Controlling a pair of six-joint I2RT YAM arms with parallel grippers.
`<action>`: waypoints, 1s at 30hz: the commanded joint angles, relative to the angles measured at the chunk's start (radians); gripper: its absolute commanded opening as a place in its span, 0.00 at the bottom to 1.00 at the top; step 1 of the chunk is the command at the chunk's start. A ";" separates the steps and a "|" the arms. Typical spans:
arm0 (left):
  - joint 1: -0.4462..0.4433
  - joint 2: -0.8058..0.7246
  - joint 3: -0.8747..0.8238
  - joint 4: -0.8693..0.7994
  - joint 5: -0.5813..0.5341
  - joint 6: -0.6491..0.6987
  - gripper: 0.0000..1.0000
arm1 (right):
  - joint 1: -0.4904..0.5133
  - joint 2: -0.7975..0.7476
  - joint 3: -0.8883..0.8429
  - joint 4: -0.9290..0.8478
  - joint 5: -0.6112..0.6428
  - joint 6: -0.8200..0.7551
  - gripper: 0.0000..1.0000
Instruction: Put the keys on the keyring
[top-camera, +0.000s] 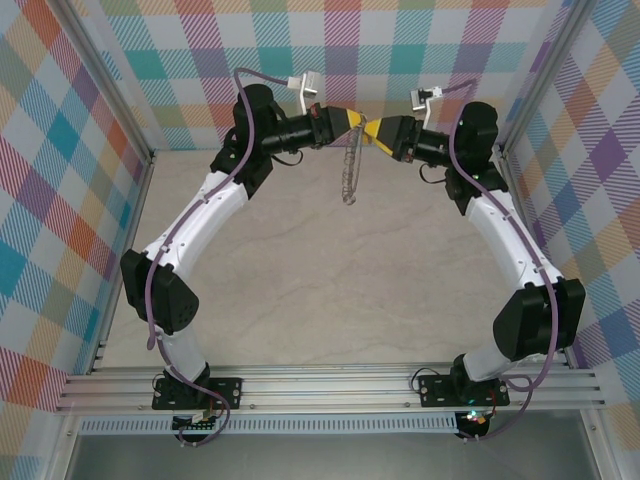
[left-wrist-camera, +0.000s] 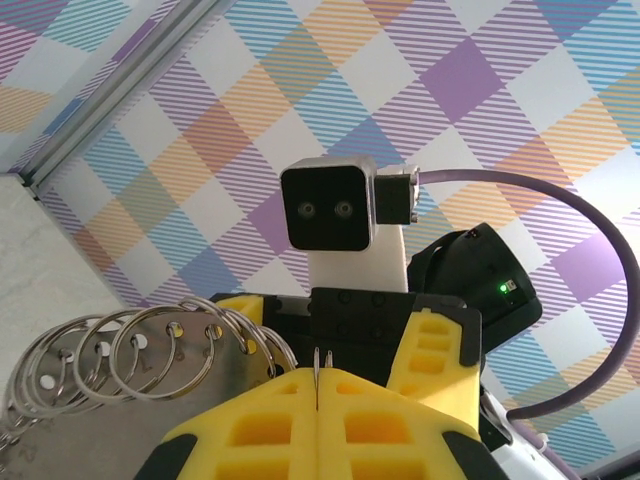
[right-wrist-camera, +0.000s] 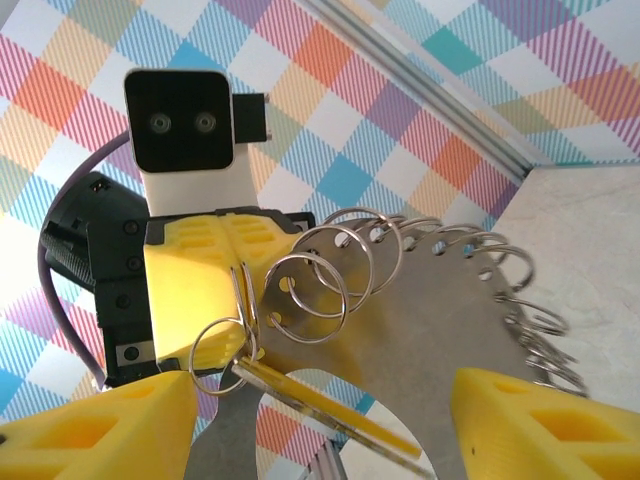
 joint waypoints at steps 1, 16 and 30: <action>-0.014 -0.021 0.049 0.056 0.013 -0.012 0.00 | 0.006 -0.009 0.002 0.061 -0.033 0.001 0.64; -0.018 -0.051 0.022 0.039 -0.035 0.007 0.00 | 0.006 -0.093 -0.108 0.065 -0.068 -0.004 0.00; -0.028 -0.059 -0.003 0.068 -0.056 0.004 0.00 | 0.075 -0.053 -0.093 0.066 -0.037 0.004 0.00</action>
